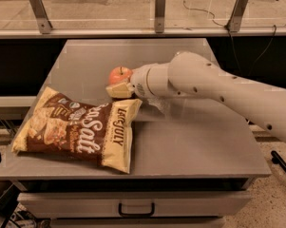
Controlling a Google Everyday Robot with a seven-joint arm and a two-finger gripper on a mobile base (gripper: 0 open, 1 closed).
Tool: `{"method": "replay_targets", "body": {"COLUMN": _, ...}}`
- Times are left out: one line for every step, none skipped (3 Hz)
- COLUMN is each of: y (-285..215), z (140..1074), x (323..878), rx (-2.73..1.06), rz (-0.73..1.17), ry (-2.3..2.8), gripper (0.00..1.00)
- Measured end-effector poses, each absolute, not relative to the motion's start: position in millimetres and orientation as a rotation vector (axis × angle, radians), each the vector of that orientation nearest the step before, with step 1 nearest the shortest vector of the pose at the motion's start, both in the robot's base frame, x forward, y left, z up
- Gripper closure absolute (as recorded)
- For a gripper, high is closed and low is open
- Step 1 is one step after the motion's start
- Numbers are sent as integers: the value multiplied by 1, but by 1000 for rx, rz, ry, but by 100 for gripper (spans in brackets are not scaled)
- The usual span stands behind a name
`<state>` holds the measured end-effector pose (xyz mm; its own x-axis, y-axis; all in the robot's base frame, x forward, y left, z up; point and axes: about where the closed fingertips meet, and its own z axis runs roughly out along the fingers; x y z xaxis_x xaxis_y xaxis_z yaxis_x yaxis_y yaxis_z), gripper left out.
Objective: Pick apple
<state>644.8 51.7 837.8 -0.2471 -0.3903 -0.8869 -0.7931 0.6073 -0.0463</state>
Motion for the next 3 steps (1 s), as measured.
{"method": "replay_targets", "body": {"y": 52, "z": 838, "x": 645, "rx": -951, "rz": 519, "ry": 1860, "gripper": 100}}
{"method": "replay_targets", "body": {"y": 51, "z": 849, "x": 646, "rx": -962, "rz": 525, "ry": 1839, "gripper": 100}}
{"method": "replay_targets", "body": {"y": 44, "z": 869, "x": 647, "rx": -975, "rz": 526, "ry": 1810, "gripper": 100}}
